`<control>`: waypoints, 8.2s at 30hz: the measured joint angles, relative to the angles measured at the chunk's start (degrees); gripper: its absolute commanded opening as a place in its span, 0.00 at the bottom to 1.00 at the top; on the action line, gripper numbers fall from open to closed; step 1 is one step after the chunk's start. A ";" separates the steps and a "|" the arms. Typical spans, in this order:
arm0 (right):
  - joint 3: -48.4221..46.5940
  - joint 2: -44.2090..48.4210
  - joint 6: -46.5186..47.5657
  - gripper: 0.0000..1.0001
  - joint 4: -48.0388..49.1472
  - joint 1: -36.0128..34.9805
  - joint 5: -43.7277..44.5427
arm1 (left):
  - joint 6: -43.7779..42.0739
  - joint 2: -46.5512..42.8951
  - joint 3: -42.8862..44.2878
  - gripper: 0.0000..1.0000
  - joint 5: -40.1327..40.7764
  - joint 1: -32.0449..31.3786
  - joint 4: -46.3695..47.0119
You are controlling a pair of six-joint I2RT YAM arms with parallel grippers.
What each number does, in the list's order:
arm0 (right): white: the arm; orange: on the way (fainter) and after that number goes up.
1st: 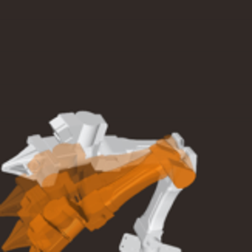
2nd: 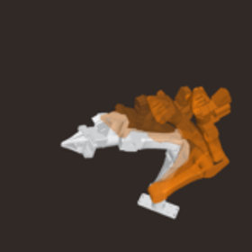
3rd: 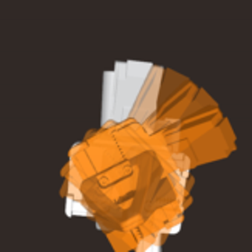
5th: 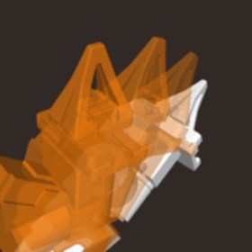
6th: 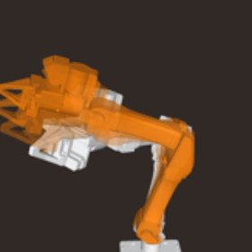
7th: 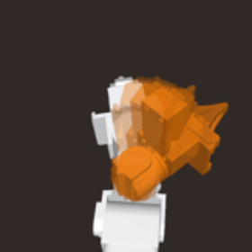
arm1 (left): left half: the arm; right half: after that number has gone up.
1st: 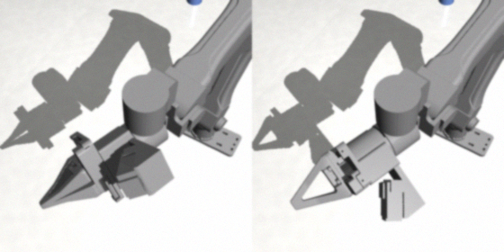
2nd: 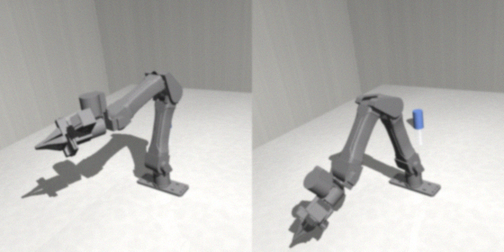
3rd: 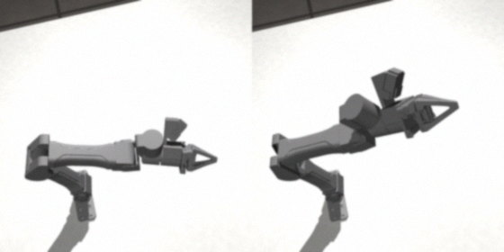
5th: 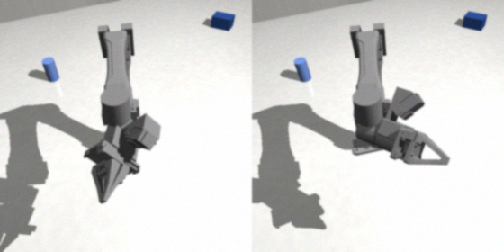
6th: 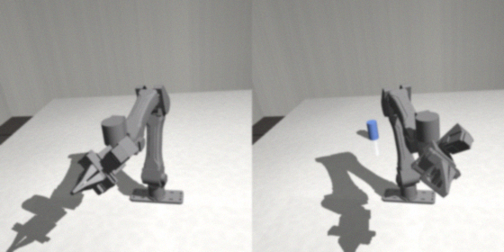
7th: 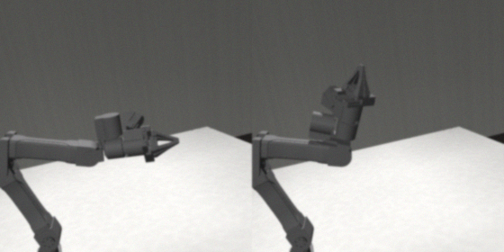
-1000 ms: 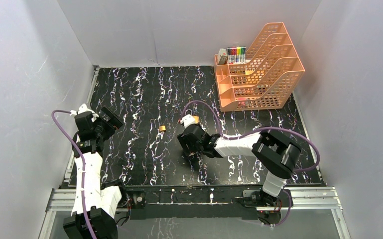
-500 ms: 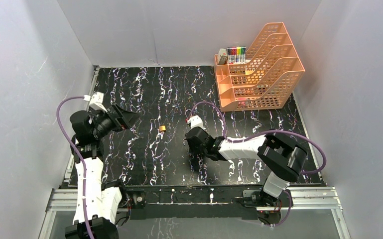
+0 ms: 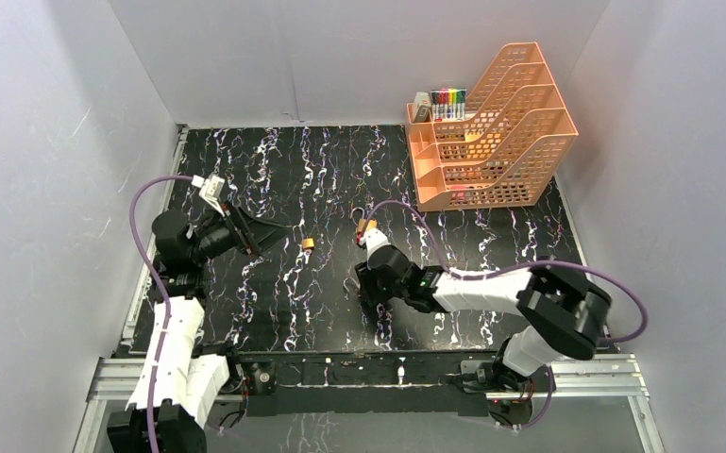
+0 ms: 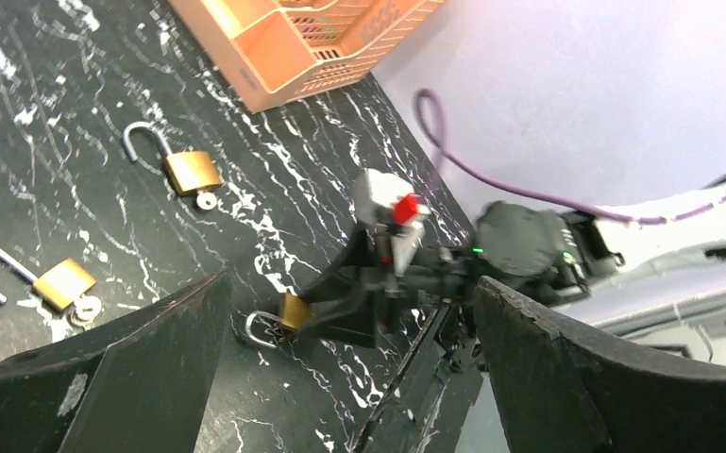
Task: Lock with the key
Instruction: Pick up the lock from the center of the board, then lock the lock.
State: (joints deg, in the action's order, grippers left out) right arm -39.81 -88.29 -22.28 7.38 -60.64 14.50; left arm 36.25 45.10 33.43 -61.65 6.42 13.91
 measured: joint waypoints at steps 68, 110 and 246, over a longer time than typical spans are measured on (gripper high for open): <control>-13.33 28.92 14.05 0.99 -18.93 -0.33 -16.39 | -16.48 18.21 9.53 0.00 -3.08 -33.18 -13.73; 1.29 37.13 37.46 0.15 12.11 -0.24 -20.26 | 2.05 15.89 4.39 0.02 -1.86 -33.27 23.80; -20.41 25.46 23.56 0.00 -13.60 19.50 -53.94 | -3.02 3.23 -0.13 0.46 17.88 -33.20 19.76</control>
State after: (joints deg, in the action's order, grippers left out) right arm -60.23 -62.83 1.28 -6.22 -41.15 -39.44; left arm 33.23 48.34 33.30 -43.77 -26.79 33.67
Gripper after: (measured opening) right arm 0.089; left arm 0.581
